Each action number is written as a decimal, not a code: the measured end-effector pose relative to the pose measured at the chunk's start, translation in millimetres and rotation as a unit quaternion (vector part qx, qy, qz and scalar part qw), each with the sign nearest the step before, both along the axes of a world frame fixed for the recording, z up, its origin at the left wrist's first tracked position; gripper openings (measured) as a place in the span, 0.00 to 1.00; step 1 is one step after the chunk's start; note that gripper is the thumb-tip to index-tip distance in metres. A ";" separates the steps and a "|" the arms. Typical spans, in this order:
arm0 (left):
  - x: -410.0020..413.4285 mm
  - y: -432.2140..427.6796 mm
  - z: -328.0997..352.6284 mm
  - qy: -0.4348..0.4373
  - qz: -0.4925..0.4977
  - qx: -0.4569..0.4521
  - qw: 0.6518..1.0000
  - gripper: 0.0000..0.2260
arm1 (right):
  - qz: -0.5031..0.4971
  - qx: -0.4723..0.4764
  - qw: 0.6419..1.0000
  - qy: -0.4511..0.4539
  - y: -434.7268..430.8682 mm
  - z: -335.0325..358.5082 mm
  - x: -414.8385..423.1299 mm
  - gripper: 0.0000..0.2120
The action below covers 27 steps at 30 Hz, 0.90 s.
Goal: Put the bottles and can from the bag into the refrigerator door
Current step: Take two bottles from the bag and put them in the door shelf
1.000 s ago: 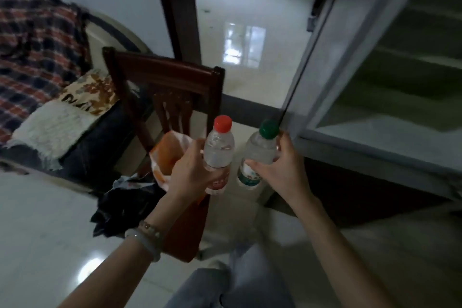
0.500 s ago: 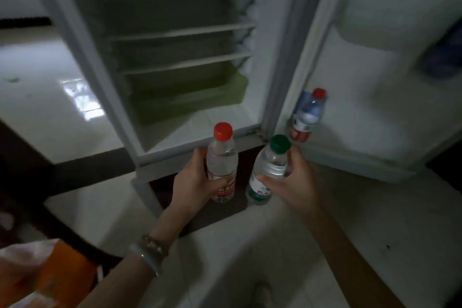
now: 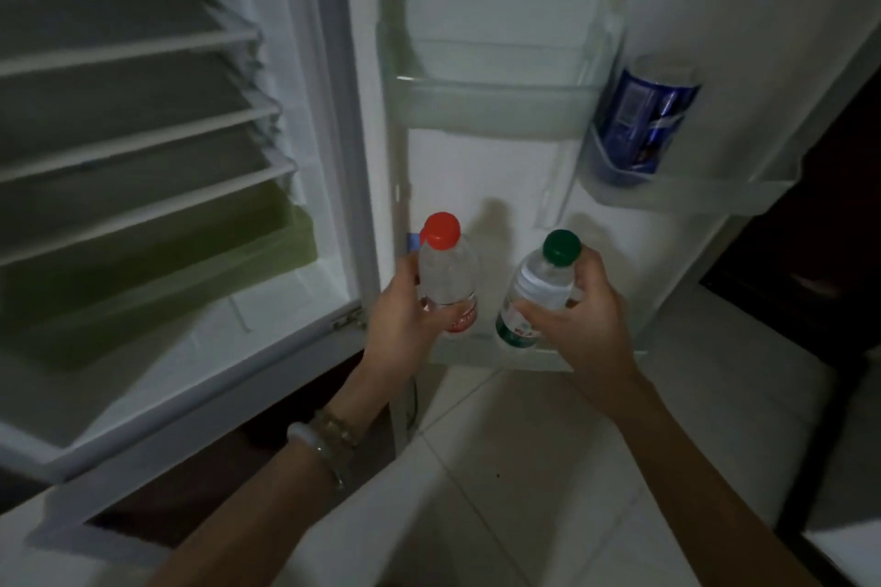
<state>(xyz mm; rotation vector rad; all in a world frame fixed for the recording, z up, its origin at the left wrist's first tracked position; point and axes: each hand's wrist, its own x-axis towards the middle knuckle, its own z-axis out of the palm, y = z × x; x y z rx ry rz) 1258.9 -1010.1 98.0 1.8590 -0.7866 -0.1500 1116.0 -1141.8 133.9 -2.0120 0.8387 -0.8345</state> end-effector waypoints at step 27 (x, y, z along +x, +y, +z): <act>12.8 -101.7 -89.1 0.008 -0.012 0.010 1.000 0.15 | 0.010 0.034 0.994 0.104 -67.7 -60.9 58.3 0.32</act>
